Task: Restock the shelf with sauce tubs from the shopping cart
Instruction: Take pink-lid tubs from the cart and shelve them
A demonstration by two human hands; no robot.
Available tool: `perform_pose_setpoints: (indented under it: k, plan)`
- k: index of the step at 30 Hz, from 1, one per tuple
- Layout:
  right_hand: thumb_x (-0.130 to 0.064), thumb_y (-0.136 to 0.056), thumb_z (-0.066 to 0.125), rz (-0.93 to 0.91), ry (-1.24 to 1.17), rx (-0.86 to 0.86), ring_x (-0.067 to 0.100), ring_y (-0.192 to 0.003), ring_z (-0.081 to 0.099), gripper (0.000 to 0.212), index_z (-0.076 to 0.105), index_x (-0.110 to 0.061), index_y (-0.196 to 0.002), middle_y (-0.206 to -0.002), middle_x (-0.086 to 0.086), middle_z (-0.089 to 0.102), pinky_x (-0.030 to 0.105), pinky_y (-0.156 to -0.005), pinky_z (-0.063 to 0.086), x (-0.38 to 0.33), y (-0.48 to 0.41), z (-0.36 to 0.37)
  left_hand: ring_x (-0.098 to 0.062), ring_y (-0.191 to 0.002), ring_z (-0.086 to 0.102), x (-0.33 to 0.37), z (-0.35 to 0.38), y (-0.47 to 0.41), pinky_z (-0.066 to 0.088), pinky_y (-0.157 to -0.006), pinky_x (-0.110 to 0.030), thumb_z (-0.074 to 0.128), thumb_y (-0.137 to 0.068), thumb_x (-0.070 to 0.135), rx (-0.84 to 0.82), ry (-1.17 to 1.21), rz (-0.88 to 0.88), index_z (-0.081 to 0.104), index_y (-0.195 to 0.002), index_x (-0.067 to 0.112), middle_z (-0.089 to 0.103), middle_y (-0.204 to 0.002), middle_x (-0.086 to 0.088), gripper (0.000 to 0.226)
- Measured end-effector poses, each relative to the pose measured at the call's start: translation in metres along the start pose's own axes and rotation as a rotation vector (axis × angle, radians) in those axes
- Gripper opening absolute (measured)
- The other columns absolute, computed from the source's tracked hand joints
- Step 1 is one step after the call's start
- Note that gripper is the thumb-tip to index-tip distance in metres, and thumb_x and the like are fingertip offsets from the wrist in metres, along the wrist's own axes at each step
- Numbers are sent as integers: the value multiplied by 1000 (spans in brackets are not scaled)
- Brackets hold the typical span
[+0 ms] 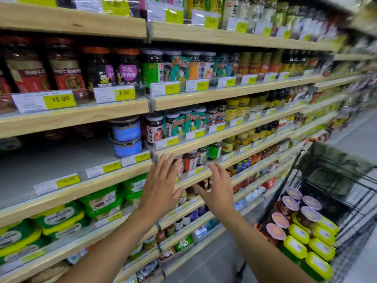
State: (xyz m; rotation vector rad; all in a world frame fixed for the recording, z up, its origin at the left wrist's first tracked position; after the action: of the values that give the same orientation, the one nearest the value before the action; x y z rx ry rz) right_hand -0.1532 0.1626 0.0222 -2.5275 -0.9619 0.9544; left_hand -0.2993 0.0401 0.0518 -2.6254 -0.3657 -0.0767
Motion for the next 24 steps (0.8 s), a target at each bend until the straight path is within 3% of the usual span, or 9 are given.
perform_pose_setpoints:
  k: [4, 6, 9, 13, 24]
  plan:
    - [-64, -89, 61, 165, 65, -129, 23, -150, 18, 84, 28, -23, -155, -163, 2, 22, 48, -117, 32, 102, 44, -46, -22, -157, -14, 77, 59, 3, -3, -127, -43, 52, -100, 55, -196, 82, 21, 4, -164, 25, -5, -171, 0, 86]
    - [-64, -89, 62, 221, 123, -166, 24, -151, 19, 87, 27, -22, -156, -164, 2, 20, 47, -118, 31, 150, 68, -74, -22, -156, -16, 119, 88, 5, -1, -127, -45, 52, -100, 56, -292, 97, 36, 0, -164, 27, -8, -171, 1, 87]
    - [-64, -84, 67, 293, 223, -152, 31, -143, 33, 88, 40, -15, -151, -156, 11, 36, 45, -112, 37, 214, 104, -118, -20, -156, -18, 183, 123, 8, 0, -127, -46, 51, -100, 58, -390, 120, 63, 0, -163, 28, -14, -170, 4, 87]
    - [-67, -78, 65, 403, 285, -146, 33, -136, 43, 87, 48, -16, -146, -151, 11, 45, 46, -105, 42, 290, 149, -163, -23, -157, -12, 271, 156, 9, 2, -128, -47, 53, -99, 57, -475, 139, 140, 2, -163, 27, -9, -171, 2, 87]
    - [-58, -80, 73, 649, 286, -161, 30, -145, 34, 88, 38, -21, -153, -159, 8, 34, 44, -114, 35, 408, 198, -232, -24, -158, 0, 410, 225, -7, 13, -126, -46, 57, -97, 56, -661, 199, 283, 8, -163, 25, 0, -172, -1, 88]
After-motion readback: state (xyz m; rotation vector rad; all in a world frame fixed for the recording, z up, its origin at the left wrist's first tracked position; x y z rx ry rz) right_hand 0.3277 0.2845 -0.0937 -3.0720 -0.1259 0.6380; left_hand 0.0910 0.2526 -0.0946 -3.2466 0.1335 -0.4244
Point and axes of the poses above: each hand's wrist, its own y-axis away from the middle knuckle, its own z-axis out of the palm, x = y × z, the point moved 6 cm from there along -y, towards the middle knuckle
